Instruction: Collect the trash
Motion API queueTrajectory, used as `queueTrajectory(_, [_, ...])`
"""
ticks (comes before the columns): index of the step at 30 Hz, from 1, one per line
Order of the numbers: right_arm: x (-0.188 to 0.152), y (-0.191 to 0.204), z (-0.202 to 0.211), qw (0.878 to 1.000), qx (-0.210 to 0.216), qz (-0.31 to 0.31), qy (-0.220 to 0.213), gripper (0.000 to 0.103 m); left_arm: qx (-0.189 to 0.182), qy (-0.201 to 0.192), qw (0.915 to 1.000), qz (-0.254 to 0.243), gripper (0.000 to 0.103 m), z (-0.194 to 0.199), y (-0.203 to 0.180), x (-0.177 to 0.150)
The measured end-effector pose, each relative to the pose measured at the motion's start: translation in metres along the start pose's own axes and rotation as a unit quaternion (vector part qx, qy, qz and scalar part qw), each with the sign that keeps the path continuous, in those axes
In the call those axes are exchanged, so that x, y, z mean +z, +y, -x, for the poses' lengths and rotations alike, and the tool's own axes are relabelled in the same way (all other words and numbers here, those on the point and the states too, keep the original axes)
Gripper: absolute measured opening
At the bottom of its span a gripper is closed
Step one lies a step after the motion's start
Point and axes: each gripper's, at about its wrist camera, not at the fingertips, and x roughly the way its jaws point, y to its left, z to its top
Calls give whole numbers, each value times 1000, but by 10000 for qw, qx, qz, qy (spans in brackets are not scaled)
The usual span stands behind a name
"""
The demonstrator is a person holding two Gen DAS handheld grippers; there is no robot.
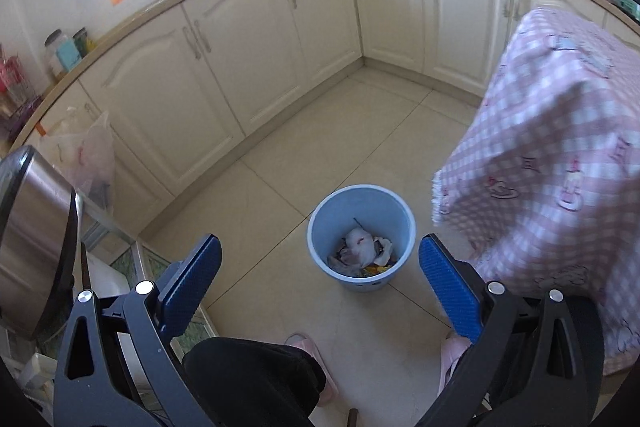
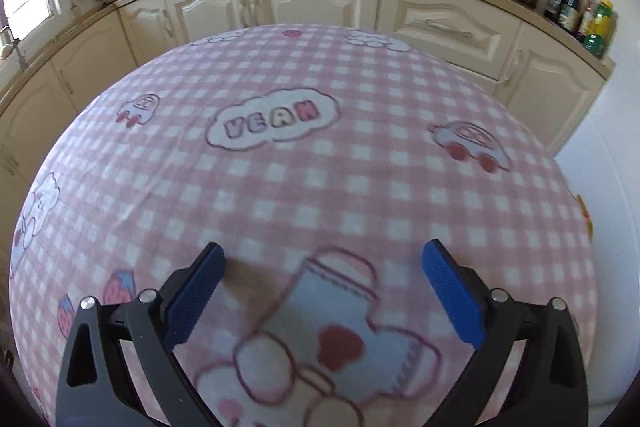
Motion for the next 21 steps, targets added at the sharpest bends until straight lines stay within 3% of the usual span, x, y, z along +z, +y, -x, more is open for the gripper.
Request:
queueTrajectory(13, [10, 5, -7, 10000, 30, -40, -5, 98, 264, 701, 9953, 606, 95, -111, 36, -9])
queueTrajectory(21, [9, 6, -7, 10000, 30, -42, -7, 99, -3, 1059, 9895, 986, 95, -161, 55, -17])
